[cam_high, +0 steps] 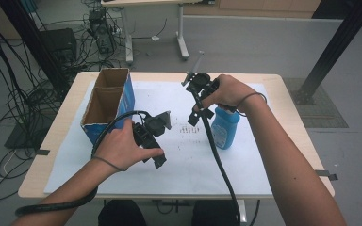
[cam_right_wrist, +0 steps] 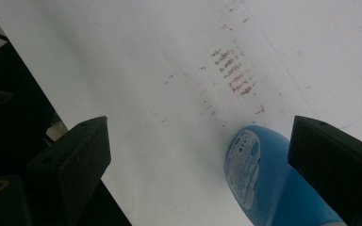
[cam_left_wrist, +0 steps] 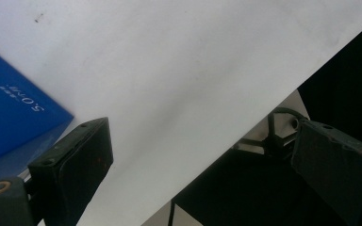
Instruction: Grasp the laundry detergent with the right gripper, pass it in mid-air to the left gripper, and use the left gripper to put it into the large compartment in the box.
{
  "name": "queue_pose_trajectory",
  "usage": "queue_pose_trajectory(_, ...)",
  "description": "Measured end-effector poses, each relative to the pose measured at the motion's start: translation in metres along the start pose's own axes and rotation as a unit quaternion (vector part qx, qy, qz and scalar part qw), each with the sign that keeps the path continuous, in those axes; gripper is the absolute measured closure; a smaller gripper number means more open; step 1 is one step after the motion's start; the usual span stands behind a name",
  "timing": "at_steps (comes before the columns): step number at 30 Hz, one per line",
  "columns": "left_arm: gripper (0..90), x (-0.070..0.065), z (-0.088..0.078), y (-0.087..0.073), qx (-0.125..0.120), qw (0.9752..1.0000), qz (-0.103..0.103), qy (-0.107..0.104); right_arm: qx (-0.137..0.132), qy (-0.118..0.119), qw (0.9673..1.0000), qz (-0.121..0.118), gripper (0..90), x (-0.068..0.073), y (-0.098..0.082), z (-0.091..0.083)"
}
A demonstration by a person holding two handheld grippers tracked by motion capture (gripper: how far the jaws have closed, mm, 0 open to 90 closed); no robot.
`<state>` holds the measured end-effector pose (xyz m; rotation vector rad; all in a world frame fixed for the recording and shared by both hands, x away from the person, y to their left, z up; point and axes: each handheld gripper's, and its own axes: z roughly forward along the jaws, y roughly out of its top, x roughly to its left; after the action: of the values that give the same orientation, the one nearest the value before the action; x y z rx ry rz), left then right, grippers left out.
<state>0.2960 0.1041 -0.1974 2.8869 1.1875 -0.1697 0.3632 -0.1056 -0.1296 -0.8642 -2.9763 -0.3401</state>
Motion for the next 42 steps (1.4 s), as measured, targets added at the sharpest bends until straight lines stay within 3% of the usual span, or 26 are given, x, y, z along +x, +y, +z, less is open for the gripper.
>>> queue_pose_trajectory(23,6.3,0.000,-0.005,0.002,-0.001,1.0000,-0.001,0.002,-0.038,-0.030,0.9987,0.014,6.6,-0.002,-0.008,-0.079)
queue_pose_trajectory(33,6.2,-0.001,-0.002,0.001,-0.003,1.0000,-0.002,-0.003,-0.046,-0.045,0.9975,0.029,6.7,-0.006,-0.018,-0.099)
queue_pose_trajectory(42,6.2,-0.002,-0.002,0.004,-0.002,1.0000,0.002,-0.002,-0.045,-0.051,0.9965,0.048,6.6,-0.014,-0.030,-0.104)
